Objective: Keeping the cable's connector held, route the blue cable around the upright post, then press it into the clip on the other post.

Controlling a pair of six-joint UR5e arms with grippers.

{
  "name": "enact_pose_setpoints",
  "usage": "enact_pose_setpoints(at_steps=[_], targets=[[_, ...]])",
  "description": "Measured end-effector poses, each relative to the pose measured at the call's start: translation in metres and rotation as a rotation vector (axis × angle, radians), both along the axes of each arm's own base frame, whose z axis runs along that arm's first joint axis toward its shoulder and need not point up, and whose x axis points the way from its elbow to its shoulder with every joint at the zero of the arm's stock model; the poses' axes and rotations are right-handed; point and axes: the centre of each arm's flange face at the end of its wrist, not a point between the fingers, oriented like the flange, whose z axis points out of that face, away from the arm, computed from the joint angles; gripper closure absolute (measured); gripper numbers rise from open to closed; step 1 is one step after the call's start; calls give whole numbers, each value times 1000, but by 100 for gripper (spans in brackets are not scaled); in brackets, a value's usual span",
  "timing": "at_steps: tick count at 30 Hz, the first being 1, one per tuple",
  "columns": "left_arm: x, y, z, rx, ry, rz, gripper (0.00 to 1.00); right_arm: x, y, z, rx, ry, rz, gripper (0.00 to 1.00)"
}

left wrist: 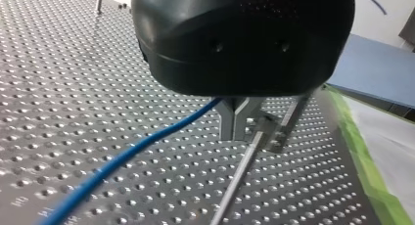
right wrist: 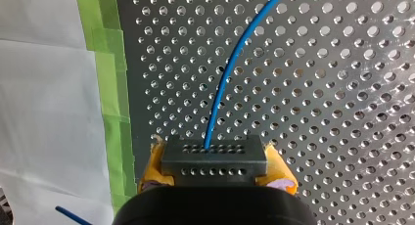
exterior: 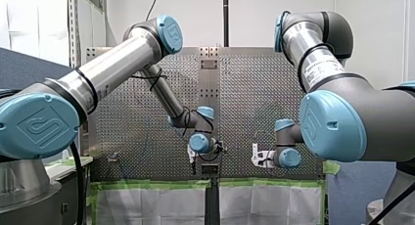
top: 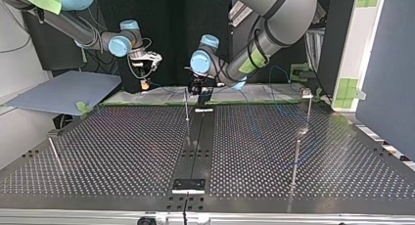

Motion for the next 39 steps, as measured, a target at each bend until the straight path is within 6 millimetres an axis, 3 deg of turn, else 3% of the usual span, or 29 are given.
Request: enact_pose_setpoints(at_steps=[11,19,28,39], targets=[[-9,-5,9,27,5,1,100,-6,-1,-1,0,35,-16,100],[-19,2,22,32,7,8,100,-9,10,1,-13,48,0,100],[-37,10,9,51,33,6,100,-7,20,-2,-23,41,15,100],[-45,11,3,40,40,5,100,-3,23,-3,-15,18,38,100]])
